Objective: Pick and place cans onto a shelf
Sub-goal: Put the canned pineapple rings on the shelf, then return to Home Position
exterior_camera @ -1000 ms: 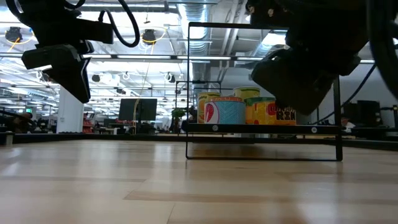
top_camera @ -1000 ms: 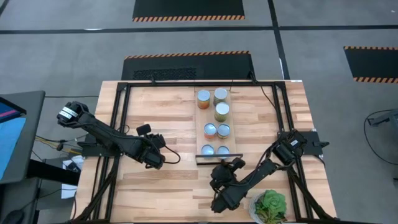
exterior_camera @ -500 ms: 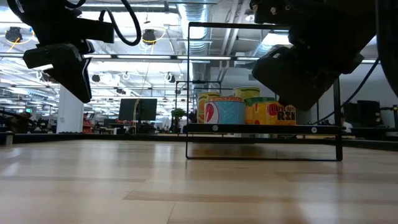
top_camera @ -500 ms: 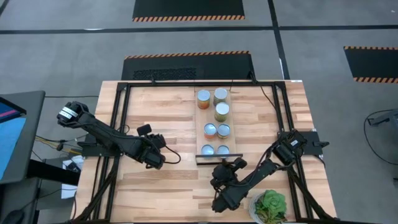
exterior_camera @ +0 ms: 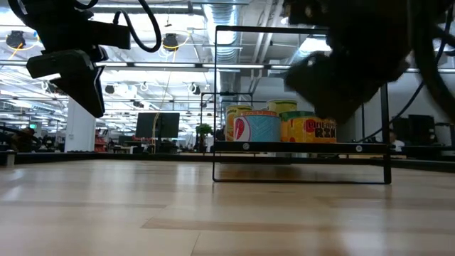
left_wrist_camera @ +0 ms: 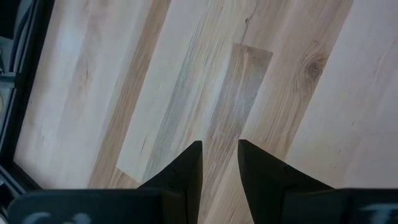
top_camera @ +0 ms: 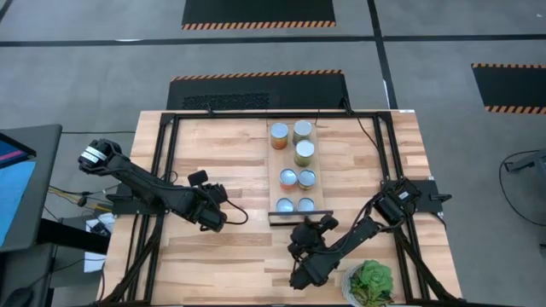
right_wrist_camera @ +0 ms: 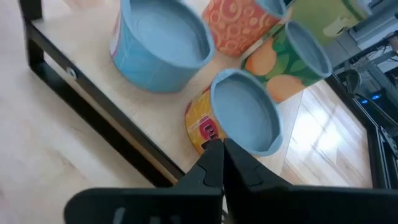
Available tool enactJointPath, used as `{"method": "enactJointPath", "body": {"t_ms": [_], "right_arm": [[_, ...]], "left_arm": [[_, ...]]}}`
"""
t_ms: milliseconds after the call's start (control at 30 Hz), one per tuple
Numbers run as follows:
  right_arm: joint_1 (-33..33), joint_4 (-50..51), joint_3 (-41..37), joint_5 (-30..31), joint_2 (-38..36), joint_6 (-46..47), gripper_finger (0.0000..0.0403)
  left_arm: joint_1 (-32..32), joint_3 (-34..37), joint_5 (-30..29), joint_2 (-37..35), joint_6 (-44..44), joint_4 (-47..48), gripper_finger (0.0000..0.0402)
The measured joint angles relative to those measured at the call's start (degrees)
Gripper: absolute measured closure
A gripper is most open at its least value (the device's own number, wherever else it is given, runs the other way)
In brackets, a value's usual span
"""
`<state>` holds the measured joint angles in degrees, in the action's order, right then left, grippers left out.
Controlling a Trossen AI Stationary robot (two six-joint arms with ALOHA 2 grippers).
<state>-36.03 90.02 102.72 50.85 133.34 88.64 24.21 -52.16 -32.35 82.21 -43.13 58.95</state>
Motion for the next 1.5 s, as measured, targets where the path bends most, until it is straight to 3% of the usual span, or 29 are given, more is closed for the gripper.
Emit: {"method": "enactJointPath", "body": {"t_ms": [300, 667, 867, 1067, 1233, 1400, 1500], "right_arm": [[-3.9, 0.05, 4.42, -0.16, -3.62, -2.54, 0.0392], [-8.44, -0.04, 20.52, -3.21, -4.04, -16.89, 0.0374], [-10.02, -0.01, 28.68, -2.99, -4.04, -24.39, 0.0384], [-10.93, -3.3, 31.89, -2.82, -5.05, -35.36, 0.0384], [-12.6, -6.48, 31.95, -6.49, -6.91, -41.73, 0.0365], [-14.23, -6.99, 31.98, -21.68, -9.0, -42.47, 0.0358], [-15.27, -9.84, 32.22, -21.58, -9.1, -47.59, 0.0359]], "left_arm": [[-0.02, 0.0, 0.01, 0.0, 0.87, -0.61, 0.031], [0.0, -0.01, 0.02, 0.02, 1.99, -3.27, 0.031], [0.0, 0.0, 0.17, 0.02, 1.99, -3.27, 0.031], [-0.01, -0.02, 0.19, 0.02, 2.0, -3.42, 0.031], [-0.02, -0.02, 5.59, 0.02, 2.39, -2.99, 0.031], [0.0, -0.02, 13.67, 0.02, 4.82, -3.48, 0.031], [-0.01, -0.04, 13.67, 0.02, 7.16, -3.48, 0.031]]}}
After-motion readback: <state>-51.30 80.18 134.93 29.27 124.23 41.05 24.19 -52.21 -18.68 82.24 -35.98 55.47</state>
